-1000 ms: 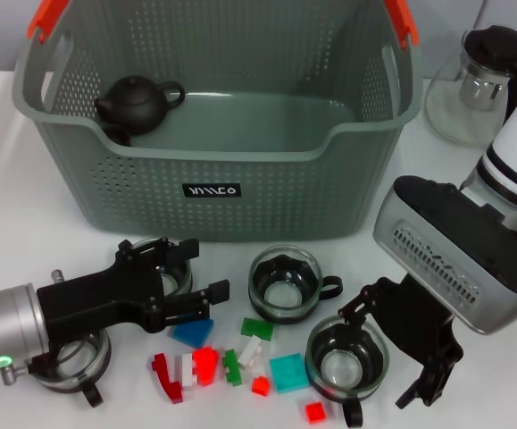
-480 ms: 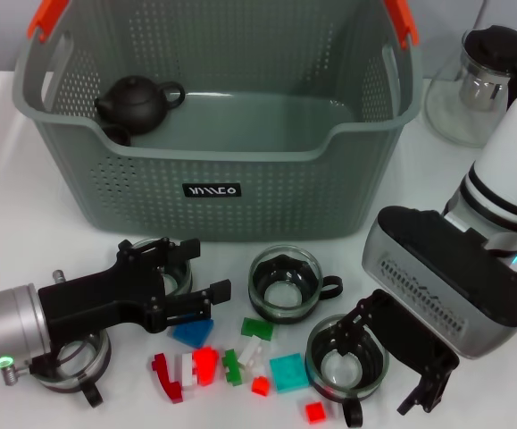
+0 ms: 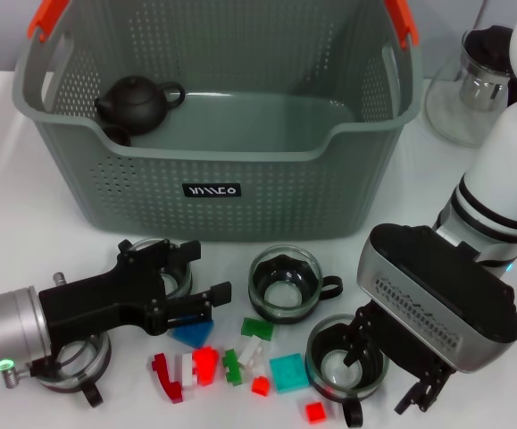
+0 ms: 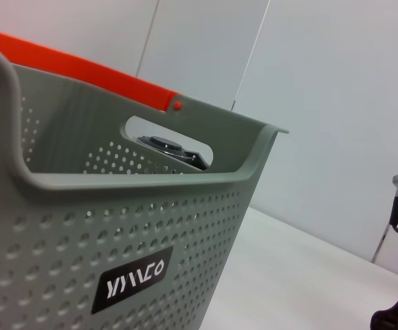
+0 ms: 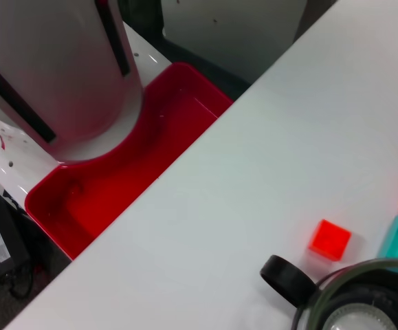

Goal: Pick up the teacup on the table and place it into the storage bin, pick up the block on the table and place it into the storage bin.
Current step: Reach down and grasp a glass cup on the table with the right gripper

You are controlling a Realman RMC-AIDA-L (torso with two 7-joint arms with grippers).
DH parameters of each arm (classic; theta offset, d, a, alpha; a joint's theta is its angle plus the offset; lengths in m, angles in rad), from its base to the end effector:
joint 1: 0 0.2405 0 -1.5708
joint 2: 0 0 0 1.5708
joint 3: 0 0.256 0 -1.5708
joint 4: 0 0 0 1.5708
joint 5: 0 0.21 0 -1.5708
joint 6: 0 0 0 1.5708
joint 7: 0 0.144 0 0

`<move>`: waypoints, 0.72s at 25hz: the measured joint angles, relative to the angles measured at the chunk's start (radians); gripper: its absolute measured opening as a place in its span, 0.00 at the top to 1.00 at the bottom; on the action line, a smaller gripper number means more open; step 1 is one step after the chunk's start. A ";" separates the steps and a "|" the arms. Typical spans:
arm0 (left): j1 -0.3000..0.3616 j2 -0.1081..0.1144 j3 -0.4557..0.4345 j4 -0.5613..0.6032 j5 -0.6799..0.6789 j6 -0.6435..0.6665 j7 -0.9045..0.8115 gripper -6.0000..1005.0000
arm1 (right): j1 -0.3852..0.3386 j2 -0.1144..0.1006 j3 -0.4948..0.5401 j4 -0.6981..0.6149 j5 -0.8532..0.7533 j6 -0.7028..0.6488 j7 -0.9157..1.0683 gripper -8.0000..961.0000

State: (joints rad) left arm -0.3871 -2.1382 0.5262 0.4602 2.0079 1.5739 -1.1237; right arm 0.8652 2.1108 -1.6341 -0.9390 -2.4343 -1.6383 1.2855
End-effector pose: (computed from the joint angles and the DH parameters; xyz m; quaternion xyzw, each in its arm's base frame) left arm -0.3017 0.2657 -0.0398 -0.9012 -0.2614 -0.3067 0.1598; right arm 0.1548 0.3221 -0.0824 0.9000 0.3177 0.2217 0.1999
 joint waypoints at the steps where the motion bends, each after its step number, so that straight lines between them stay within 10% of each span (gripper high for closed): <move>1: 0.001 0.000 0.000 0.000 0.000 0.000 0.000 0.14 | 0.000 0.000 -0.007 0.000 0.000 0.007 0.001 0.07; 5: 0.005 -0.001 -0.009 -0.004 0.000 -0.001 0.010 0.14 | -0.007 0.000 -0.041 -0.003 0.000 0.035 0.020 0.23; 18: 0.005 0.005 -0.040 -0.049 0.000 -0.002 0.063 0.15 | -0.010 0.000 -0.062 -0.009 0.008 0.047 0.045 0.26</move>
State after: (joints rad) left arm -0.3819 -2.1335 0.4865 0.4116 2.0079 1.5722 -1.0603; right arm 0.8550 2.1108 -1.6964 -0.9483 -2.4267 -1.5918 1.3308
